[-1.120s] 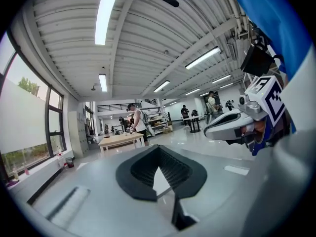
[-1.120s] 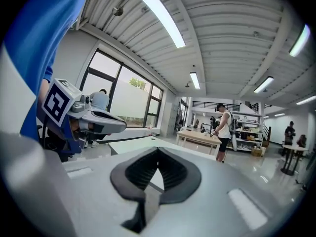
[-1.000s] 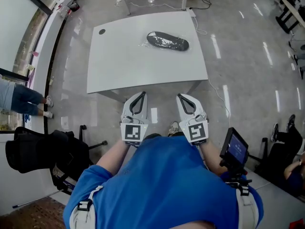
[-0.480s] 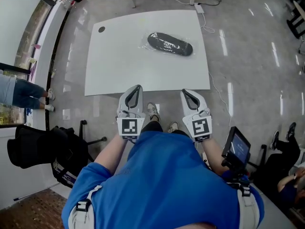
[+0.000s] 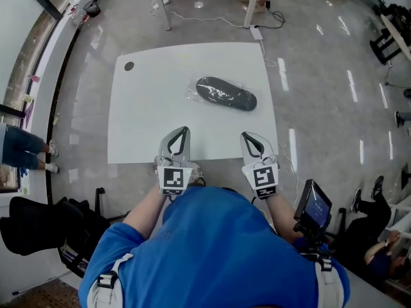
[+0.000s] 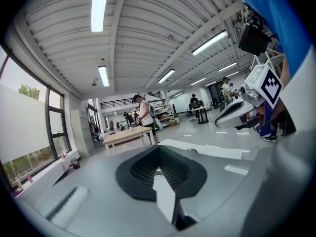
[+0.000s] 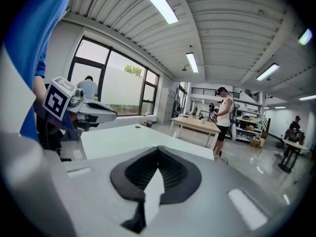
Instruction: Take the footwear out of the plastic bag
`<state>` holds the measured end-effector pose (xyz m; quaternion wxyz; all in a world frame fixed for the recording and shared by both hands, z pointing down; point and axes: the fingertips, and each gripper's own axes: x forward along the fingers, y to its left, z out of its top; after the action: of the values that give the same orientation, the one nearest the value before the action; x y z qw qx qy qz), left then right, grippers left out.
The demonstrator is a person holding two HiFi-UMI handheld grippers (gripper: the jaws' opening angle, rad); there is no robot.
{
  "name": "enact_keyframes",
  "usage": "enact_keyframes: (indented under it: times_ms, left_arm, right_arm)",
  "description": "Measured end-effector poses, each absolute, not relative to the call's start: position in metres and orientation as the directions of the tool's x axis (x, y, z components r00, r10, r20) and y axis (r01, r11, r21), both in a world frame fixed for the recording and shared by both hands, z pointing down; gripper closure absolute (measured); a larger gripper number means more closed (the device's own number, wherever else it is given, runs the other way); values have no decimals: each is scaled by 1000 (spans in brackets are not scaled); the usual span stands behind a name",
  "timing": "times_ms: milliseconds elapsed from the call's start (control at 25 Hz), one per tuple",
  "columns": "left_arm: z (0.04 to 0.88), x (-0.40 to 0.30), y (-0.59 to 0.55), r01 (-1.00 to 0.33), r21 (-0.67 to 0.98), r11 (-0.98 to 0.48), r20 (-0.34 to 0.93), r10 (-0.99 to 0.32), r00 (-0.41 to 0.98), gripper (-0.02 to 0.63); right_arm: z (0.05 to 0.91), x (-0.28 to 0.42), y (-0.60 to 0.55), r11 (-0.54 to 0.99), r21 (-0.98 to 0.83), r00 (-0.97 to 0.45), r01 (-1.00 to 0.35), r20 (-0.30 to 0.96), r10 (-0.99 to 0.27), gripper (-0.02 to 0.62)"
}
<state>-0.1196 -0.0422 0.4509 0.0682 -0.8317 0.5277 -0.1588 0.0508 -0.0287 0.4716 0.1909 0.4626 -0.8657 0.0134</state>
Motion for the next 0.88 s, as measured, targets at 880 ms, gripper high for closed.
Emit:
enact_keyframes:
  times_ms: [880]
  left_arm:
    - [485, -124, -142, -805, -309, -506, 329, -851, 408, 601]
  right_arm:
    - [576, 38, -177, 825, 281, -443, -491, 735, -514, 437]
